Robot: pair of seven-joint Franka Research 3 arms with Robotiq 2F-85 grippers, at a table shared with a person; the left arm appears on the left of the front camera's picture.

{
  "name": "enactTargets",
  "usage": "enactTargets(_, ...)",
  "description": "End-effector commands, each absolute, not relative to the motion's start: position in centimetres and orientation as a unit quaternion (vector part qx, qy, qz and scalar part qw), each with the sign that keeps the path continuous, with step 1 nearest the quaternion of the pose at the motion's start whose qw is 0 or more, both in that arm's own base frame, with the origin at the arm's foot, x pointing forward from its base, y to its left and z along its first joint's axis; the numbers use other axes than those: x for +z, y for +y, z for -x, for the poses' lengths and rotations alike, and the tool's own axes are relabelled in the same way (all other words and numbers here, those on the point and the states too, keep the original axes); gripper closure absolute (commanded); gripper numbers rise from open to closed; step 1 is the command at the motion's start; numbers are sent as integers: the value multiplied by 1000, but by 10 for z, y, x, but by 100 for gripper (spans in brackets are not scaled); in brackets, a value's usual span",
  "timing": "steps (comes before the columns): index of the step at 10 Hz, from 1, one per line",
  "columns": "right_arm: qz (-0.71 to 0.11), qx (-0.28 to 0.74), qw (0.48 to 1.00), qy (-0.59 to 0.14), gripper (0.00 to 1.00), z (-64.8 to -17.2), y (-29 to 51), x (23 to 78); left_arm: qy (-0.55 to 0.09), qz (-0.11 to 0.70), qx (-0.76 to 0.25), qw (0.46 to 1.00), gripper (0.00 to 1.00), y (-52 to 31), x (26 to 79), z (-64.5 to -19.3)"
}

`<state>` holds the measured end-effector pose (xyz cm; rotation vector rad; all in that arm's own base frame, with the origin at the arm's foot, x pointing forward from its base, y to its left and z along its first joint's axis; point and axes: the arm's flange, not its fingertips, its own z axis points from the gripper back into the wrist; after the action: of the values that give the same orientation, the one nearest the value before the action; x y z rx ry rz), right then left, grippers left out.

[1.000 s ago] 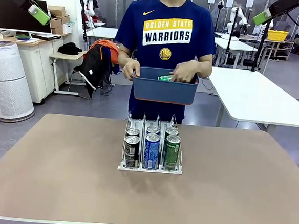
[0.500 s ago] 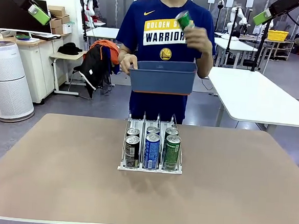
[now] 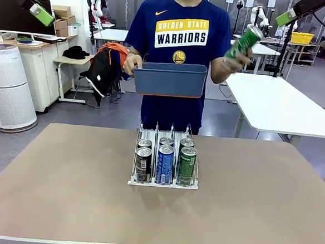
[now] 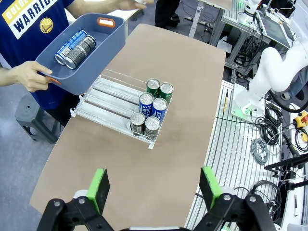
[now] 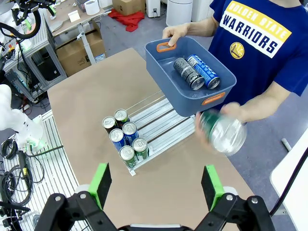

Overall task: Fill the beverage cans into the dispenser.
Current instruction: Pick up the Sprite handed by the human.

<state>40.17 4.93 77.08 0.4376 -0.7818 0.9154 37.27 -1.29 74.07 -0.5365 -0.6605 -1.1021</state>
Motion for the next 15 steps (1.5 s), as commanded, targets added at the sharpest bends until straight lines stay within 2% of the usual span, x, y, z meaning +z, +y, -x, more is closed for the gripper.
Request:
enactTargets(1,-204,430,801,-364,0,-402,49,770,-305,247,-508,767,0,-13,741,-372)
enactTargets(15,-204,430,801,-364,0,-402,49,770,-305,247,-508,767,0,-13,741,-372)
